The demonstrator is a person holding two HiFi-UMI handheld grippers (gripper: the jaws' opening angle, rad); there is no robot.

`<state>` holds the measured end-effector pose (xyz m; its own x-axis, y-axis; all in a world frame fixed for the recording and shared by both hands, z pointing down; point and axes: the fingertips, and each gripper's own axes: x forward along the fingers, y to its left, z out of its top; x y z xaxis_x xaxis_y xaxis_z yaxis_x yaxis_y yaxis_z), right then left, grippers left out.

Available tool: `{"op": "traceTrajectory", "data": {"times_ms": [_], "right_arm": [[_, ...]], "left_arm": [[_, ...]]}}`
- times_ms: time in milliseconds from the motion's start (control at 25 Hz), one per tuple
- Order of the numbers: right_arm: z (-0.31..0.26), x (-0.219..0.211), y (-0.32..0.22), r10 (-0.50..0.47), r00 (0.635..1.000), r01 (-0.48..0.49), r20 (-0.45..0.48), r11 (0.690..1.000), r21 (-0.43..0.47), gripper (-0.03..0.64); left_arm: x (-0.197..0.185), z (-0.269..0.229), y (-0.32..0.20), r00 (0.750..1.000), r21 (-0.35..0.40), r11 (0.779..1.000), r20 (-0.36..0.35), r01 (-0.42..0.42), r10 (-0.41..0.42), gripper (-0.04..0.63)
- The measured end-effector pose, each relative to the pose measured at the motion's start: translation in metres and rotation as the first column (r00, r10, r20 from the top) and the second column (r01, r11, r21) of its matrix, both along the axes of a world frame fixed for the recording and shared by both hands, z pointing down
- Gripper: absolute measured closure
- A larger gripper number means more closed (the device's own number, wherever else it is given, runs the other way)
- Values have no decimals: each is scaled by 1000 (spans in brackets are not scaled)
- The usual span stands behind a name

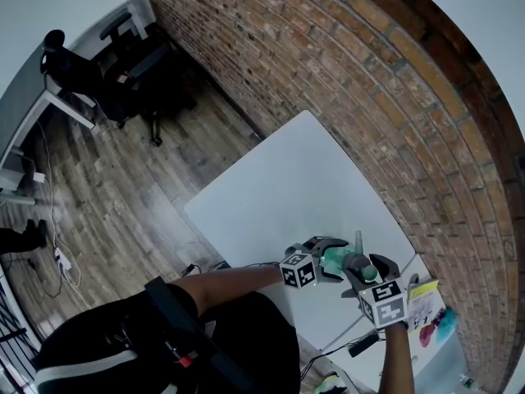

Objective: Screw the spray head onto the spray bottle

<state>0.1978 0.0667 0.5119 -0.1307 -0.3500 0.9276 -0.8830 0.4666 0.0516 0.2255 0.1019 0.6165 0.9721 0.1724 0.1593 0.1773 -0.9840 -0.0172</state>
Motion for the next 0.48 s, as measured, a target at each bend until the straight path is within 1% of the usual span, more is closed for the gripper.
{"op": "traceTrajectory", "data": {"times_ms": [80, 120, 160, 200, 240, 280, 360, 400, 440, 480], "right_arm": [[-13, -6, -5, -88, 996, 88, -16, 996, 22, 344], [-19, -10, -6, -144, 989, 145, -28, 989, 28, 344], [-24, -14, -7, -210, 977, 212, -45, 977, 29, 344], [-27, -16, -6, -286, 956, 288, -71, 957, 19, 344], [-29, -18, -3, -371, 923, 373, -103, 928, -3, 344], [-28, -19, 1, -460, 877, 460, -138, 887, -34, 344], [-26, -19, 9, -619, 761, 610, -192, 785, -109, 344], [-25, -19, 12, -673, 709, 659, -210, 739, -141, 344], [-24, -18, 12, -708, 670, 691, -223, 704, -163, 344], [-24, -16, 12, -734, 638, 714, -234, 677, -176, 344]], "left_arm": [[0, 1, -1, 1000, 0, 1000, 1, 0, 0, 140], [0, 1, -1, 1000, 0, 1000, 2, 1, -1, 140], [-1, 1, -2, 1000, 0, 1000, 3, 2, -2, 140], [-1, 1, -2, 1000, 0, 1000, 4, 2, -2, 140], [-1, 2, -2, 1000, 0, 1000, 5, 1, -1, 140], [-1, 2, -1, 1000, -1, 1000, 4, 0, 0, 140], [-1, 2, -1, 1000, -2, 1000, 4, -1, 1, 140], [-1, 2, -1, 1000, -4, 1000, 5, 0, 0, 140], [-1, 2, -2, 1000, -5, 1000, 5, 0, 0, 140], [-1, 1, -2, 1000, -7, 1000, 6, 0, 0, 140]]}}
